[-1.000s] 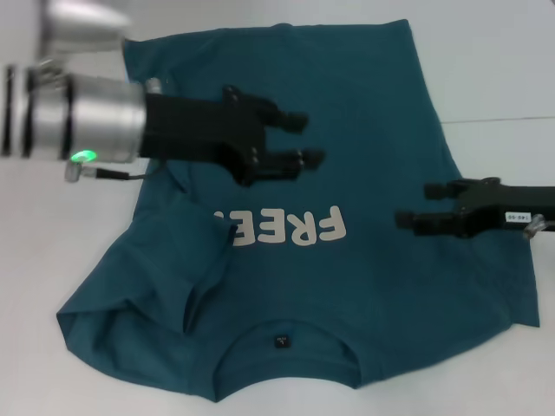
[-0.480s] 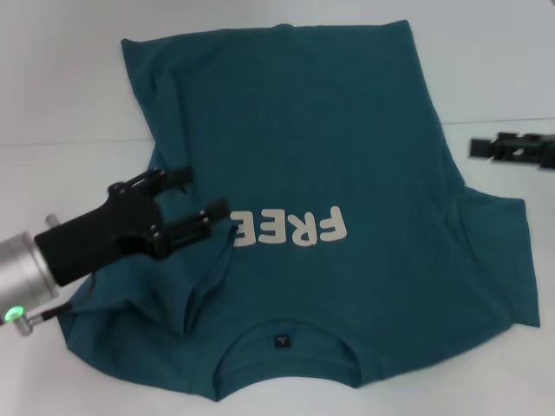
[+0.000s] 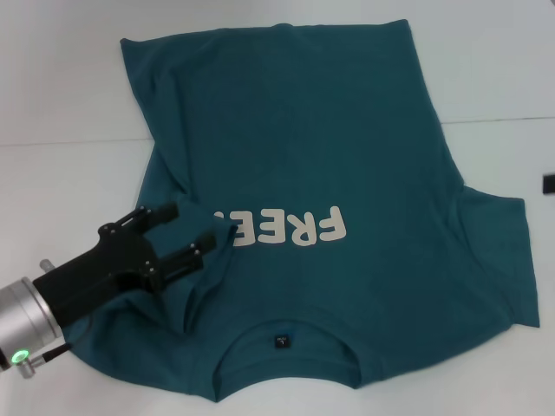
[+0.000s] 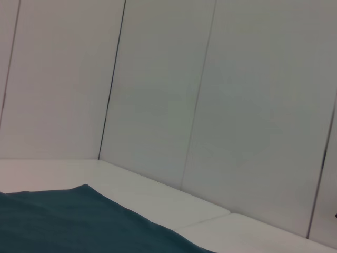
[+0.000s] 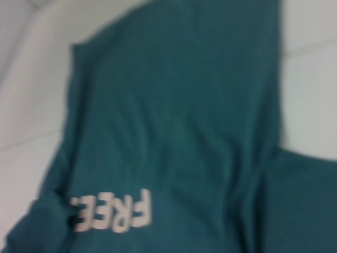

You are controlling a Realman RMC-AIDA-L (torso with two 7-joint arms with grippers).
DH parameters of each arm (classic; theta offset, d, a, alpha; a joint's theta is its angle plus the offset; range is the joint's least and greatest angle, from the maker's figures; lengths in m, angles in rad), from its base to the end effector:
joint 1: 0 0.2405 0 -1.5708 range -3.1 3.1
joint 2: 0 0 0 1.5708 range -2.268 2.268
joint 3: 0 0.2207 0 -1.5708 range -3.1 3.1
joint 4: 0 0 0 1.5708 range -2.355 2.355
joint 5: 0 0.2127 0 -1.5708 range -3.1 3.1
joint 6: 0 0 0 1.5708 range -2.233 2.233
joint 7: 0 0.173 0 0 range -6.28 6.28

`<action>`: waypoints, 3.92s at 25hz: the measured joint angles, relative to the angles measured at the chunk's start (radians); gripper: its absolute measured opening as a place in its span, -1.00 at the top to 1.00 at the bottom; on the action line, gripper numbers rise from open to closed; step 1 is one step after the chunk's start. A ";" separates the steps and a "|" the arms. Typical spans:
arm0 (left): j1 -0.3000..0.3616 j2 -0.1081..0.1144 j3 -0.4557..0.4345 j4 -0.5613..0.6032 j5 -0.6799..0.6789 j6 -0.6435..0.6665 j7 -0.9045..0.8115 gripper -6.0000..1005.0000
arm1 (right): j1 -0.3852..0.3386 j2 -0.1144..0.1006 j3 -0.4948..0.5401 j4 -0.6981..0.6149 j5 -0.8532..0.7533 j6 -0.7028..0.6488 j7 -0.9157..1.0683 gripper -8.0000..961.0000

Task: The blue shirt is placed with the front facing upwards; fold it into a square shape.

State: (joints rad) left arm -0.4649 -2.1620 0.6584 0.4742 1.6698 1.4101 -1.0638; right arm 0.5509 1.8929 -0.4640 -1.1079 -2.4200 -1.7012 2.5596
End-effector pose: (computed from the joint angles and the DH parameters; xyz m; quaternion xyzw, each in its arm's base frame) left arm -0.2275 0.3293 -0.0301 -0.8713 -0.2167 -0.3571 0.2576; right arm 0.2742 0.3466 0.1548 -0.7316 0.6247 0.1332 0.2381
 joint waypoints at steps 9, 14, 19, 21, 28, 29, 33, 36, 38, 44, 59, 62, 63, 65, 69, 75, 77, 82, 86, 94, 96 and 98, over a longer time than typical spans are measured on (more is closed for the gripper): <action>-0.003 -0.001 0.016 -0.036 0.008 -0.008 0.032 -0.62 | -0.014 -0.012 0.052 0.079 -0.124 0.121 0.022 -0.90; -0.003 -0.002 0.035 -0.037 0.008 -0.008 0.036 -0.61 | -0.003 -0.047 0.047 0.259 -0.125 0.221 0.003 -0.90; -0.003 -0.002 0.045 -0.042 0.008 -0.019 0.037 -0.61 | 0.012 -0.067 0.041 0.339 -0.124 0.270 -0.019 -0.90; -0.004 -0.002 0.046 -0.045 0.008 -0.024 0.039 -0.61 | 0.017 -0.067 0.040 0.351 -0.124 0.283 -0.020 -0.90; -0.006 -0.002 0.065 -0.058 0.009 -0.045 0.055 -0.61 | 0.044 -0.066 0.039 0.411 -0.118 0.323 -0.025 -0.90; -0.006 -0.002 0.075 -0.058 0.009 -0.045 0.055 -0.61 | 0.046 -0.065 0.037 0.415 -0.118 0.333 -0.026 -0.90; -0.006 -0.002 0.110 -0.058 0.009 -0.045 0.055 -0.61 | 0.055 -0.062 0.028 0.444 -0.120 0.373 -0.027 -0.90; -0.006 -0.002 0.111 -0.058 0.009 -0.045 0.057 -0.61 | 0.063 -0.060 0.006 0.469 -0.118 0.401 -0.027 -0.90; -0.006 -0.002 0.112 -0.060 0.009 -0.045 0.057 -0.61 | 0.068 -0.057 -0.005 0.484 -0.118 0.421 -0.027 -0.90; -0.004 -0.002 0.115 -0.064 0.009 -0.046 0.056 -0.61 | 0.082 -0.047 -0.020 0.526 -0.118 0.475 -0.028 -0.90; -0.006 -0.002 0.126 -0.077 0.008 -0.046 0.058 -0.60 | 0.104 -0.044 -0.028 0.569 -0.124 0.536 -0.018 -0.90; -0.007 -0.002 0.133 -0.077 0.008 -0.042 0.057 -0.60 | 0.104 -0.044 -0.032 0.574 -0.125 0.533 -0.018 -0.90; -0.007 -0.002 0.137 -0.077 0.008 -0.043 0.057 -0.60 | 0.104 -0.044 -0.035 0.575 -0.126 0.533 -0.018 -0.90; -0.008 -0.002 0.141 -0.075 0.008 -0.044 0.055 -0.60 | 0.103 -0.045 -0.045 0.576 -0.126 0.536 -0.018 -0.90; -0.008 -0.002 0.143 -0.073 0.008 -0.044 0.054 -0.60 | 0.104 -0.042 -0.053 0.578 -0.126 0.540 -0.017 -0.90; -0.008 -0.002 0.143 -0.075 0.008 -0.042 0.055 -0.60 | 0.112 -0.029 -0.059 0.579 -0.126 0.542 -0.016 -0.90; -0.008 -0.002 0.142 -0.076 0.008 -0.042 0.056 -0.60 | 0.114 -0.024 -0.062 0.580 -0.126 0.542 -0.016 -0.90; -0.016 -0.002 0.142 -0.077 0.008 -0.042 0.056 -0.60 | 0.117 -0.017 -0.057 0.584 -0.114 0.548 -0.016 -0.90; -0.021 -0.002 0.145 -0.077 0.008 -0.040 0.055 -0.60 | 0.108 -0.025 -0.054 0.585 -0.055 0.538 -0.020 -0.90; -0.027 -0.002 0.170 -0.077 0.008 -0.047 0.049 -0.60 | 0.103 -0.044 -0.069 0.577 -0.112 0.541 -0.016 -0.90; -0.028 -0.002 0.175 -0.077 0.008 -0.047 0.049 -0.60 | 0.103 -0.044 -0.069 0.578 -0.120 0.549 -0.016 -0.90; -0.029 -0.002 0.176 -0.077 0.008 -0.048 0.049 -0.60 | 0.102 -0.041 -0.070 0.578 -0.128 0.556 -0.015 -0.90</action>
State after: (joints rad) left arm -0.4935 -2.1644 0.8340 0.3972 1.6782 1.3623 -1.0149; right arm 0.6534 1.8517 -0.5339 -0.5298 -2.5478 -1.1452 2.5443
